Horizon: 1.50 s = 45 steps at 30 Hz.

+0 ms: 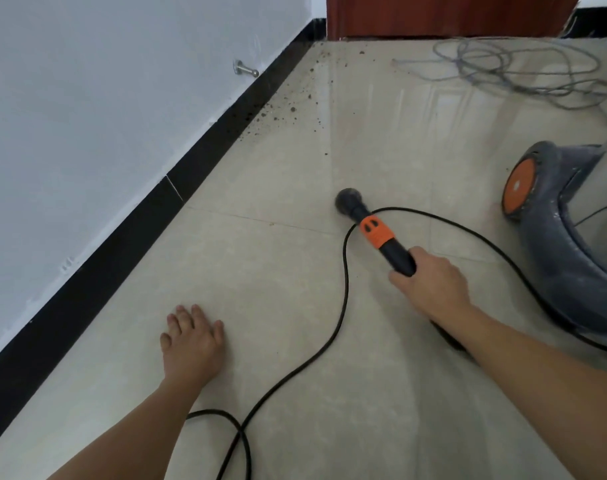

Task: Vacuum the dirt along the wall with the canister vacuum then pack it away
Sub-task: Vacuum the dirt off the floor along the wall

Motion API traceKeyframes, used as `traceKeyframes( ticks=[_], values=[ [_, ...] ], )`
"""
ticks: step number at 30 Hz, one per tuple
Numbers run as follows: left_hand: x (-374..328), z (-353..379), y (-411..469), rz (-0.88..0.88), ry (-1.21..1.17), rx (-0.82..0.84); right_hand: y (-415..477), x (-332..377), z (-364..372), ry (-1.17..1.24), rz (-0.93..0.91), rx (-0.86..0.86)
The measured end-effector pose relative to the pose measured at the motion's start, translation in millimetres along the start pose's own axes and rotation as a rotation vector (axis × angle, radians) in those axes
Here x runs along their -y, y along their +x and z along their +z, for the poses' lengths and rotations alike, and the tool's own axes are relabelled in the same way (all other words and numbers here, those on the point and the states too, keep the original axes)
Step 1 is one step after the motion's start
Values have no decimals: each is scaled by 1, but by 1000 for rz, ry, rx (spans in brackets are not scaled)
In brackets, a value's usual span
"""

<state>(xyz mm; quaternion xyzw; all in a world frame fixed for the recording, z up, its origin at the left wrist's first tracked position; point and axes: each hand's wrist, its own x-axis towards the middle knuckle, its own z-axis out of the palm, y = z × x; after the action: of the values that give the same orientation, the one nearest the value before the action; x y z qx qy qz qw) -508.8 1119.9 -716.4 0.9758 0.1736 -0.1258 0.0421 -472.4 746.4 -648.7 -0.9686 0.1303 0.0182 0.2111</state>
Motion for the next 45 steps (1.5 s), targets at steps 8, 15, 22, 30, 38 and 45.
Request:
traceKeyframes(
  ticks=[8,15,22,30,38,45],
  values=[
    [-51,-2,32,180,-40,-111,5,18,17,-101,-109,41],
    [-118,-21,105,274,-76,-95,77,31,18,-144,-97,6],
    [-174,-25,199,146,-142,-182,174,31,12,-79,-27,-59],
    [-179,-26,211,123,-139,-158,242,102,34,96,0,45],
    [-180,-27,212,91,-93,-109,296,113,18,602,307,101],
    [-181,-24,216,72,-58,-137,352,132,19,948,428,146]
  ],
)
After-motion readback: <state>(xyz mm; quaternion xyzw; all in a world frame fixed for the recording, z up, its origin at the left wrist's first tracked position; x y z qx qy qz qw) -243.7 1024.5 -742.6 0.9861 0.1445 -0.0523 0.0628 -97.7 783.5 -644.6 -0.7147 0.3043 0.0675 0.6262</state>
